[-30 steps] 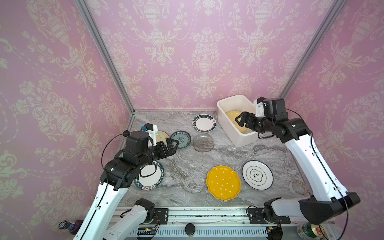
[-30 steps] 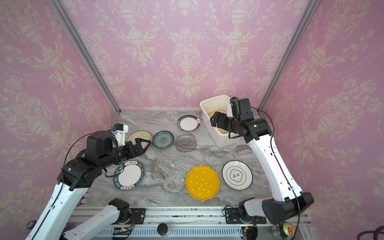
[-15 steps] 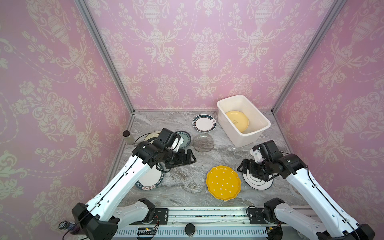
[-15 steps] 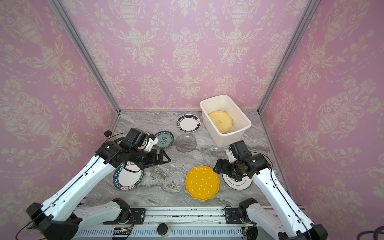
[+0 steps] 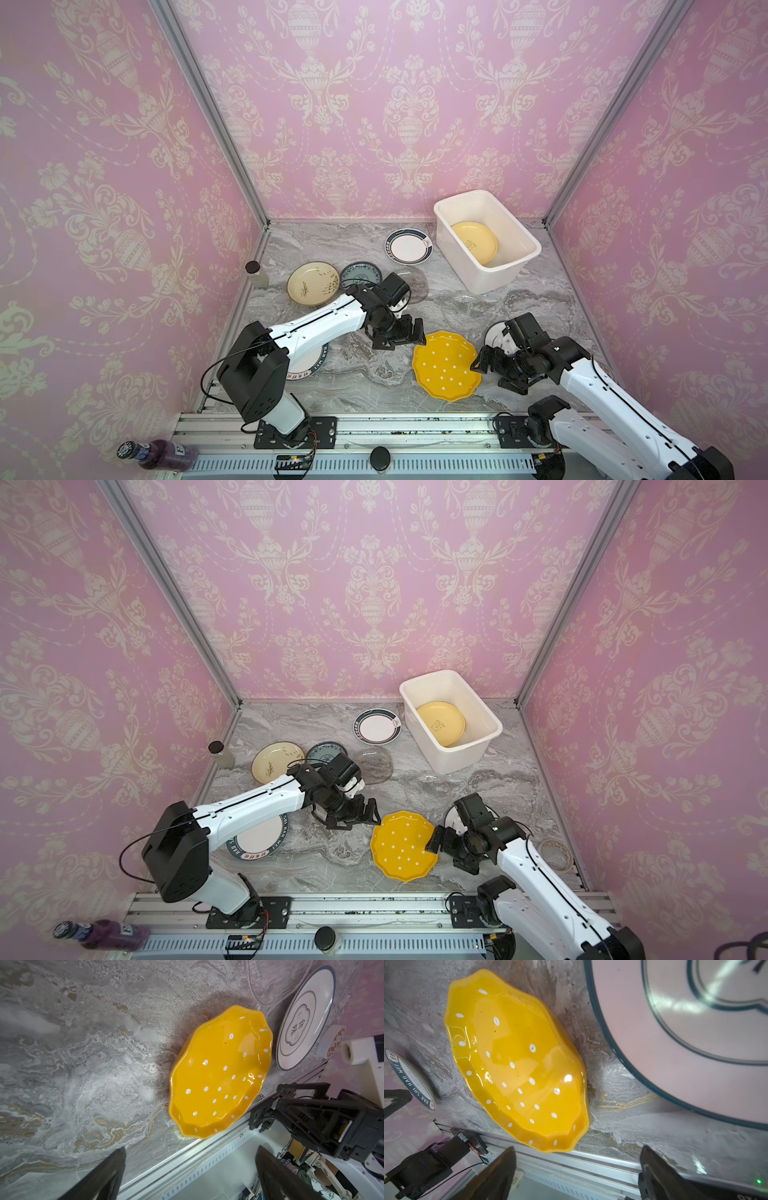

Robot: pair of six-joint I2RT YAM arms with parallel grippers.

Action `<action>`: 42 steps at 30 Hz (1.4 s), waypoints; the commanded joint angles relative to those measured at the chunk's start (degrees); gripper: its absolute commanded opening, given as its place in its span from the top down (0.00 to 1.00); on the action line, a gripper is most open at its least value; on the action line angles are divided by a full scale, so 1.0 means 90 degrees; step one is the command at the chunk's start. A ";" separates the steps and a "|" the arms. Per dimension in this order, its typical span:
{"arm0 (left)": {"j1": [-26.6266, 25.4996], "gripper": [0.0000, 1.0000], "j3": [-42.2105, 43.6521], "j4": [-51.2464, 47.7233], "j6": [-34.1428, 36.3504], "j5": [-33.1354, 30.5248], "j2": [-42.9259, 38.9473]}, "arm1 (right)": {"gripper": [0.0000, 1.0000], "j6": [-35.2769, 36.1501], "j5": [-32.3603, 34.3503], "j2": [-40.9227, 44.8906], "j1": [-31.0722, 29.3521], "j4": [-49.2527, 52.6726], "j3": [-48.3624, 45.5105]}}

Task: Place the plates into the plastic bin on the countertop
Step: 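Close both grippers on opposite rims of the yellow polka-dot plate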

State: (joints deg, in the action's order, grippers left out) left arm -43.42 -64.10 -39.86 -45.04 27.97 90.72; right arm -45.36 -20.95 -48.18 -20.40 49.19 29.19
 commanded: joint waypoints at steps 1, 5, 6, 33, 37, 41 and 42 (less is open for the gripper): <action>-0.0027 0.01 0.0074 0.0650 -0.0451 0.0311 0.0231 | 0.05 -0.0291 -0.0167 -0.0031 -0.0051 -0.0611 -0.0298; -0.0041 0.01 0.0250 0.1387 -0.0942 0.0760 0.0460 | 0.05 -0.0513 -0.0355 -0.0063 -0.0049 -0.1094 -0.0636; -0.0039 0.01 0.0315 0.1573 -0.1084 0.0832 0.0490 | 0.05 -0.0542 -0.0378 -0.0059 -0.0047 -0.1170 -0.0702; -0.0078 0.01 0.0359 0.2180 -0.1839 0.1442 0.1631 | 0.05 -0.1141 -0.1347 -0.0206 -0.0047 -0.3113 -0.1528; -0.0077 0.01 0.0384 0.2261 -0.1861 0.1506 0.1662 | 0.06 -0.1210 -0.1511 0.0075 -0.0047 -0.3385 -0.1571; -0.0070 0.01 0.0391 0.2297 -0.1858 0.1540 0.1675 | 0.07 -0.1427 -0.1701 0.0514 -0.0047 -0.3774 -0.1689; -0.0072 0.01 0.0391 0.2292 -0.1861 0.1551 0.1681 | 0.08 -0.1486 -0.1739 0.0622 -0.0047 -0.3861 -0.1722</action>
State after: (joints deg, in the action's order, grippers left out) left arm -43.70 -61.01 -20.93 -60.82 39.38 104.68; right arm -56.45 -32.91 -44.93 -20.40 20.14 14.46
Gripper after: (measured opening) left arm 0.992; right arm 0.928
